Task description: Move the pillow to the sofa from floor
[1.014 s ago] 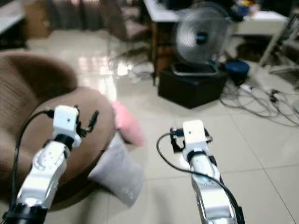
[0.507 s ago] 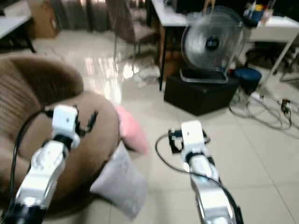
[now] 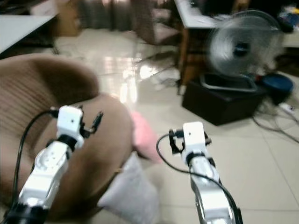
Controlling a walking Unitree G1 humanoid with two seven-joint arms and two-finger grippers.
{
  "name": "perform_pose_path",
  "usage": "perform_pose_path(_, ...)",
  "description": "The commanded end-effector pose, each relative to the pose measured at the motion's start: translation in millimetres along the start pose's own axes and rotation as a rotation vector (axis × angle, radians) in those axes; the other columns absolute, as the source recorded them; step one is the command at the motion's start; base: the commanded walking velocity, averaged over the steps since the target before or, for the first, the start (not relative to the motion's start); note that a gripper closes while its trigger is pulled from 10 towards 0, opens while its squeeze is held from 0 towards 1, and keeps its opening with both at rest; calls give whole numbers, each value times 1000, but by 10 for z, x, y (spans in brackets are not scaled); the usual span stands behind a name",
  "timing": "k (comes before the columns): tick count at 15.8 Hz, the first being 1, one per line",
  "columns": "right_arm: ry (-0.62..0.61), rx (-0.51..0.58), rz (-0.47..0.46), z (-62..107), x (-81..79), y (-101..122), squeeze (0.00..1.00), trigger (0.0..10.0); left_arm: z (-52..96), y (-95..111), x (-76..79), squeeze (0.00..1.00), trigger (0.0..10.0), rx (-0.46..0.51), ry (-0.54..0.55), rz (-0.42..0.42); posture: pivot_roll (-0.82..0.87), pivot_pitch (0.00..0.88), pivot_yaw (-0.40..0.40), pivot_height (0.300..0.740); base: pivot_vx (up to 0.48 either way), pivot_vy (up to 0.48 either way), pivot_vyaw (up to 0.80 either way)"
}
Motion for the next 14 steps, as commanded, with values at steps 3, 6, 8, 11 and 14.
perform_pose_path(3, -18, 12, -12, 5, 44, 41, 0, 10000, -19, 43, 72, 0, 10000, 11, -46, 0, -69, 1, 20, 740, 365, 0, -785)
perform_pose_path(6, -17, -2, -3, 4, 33, 24, 0, 10000, -6, 13, 112, 0, 10000, -5, -76, 29, -68, 8, 24, 740, 119, 0, -258)
perform_pose_path(8, -14, -5, -4, 6, 27, 18, 0, 10000, -3, 14, 118, 0, 10000, -7, -80, 20, -66, 12, 24, 740, 0, 0, 0)
perform_pose_path(11, -13, -4, -13, 8, 14, 20, 0, 10000, 1, 16, 100, 0, 10000, -8, -79, 15, -66, 16, 26, 710, 0, 0, 0)
perform_pose_path(14, -12, -8, -13, 12, 11, 7, 0, 10000, -3, 3, 88, 0, 10000, -15, -74, 9, -67, 22, 28, 680, 0, 0, 0)
Point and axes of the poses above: a point about 5 cm out from each wrist's last joint towards the gripper, its own z axis pointing back from the gripper into the wrist, its own y axis along the axis of the wrist's last joint, x = y × z, the point moved 4 cm from there along -z, pointing out of the wrist towards the gripper, and after that the axes turned 4 degrees about z, right-handed, at the moved point
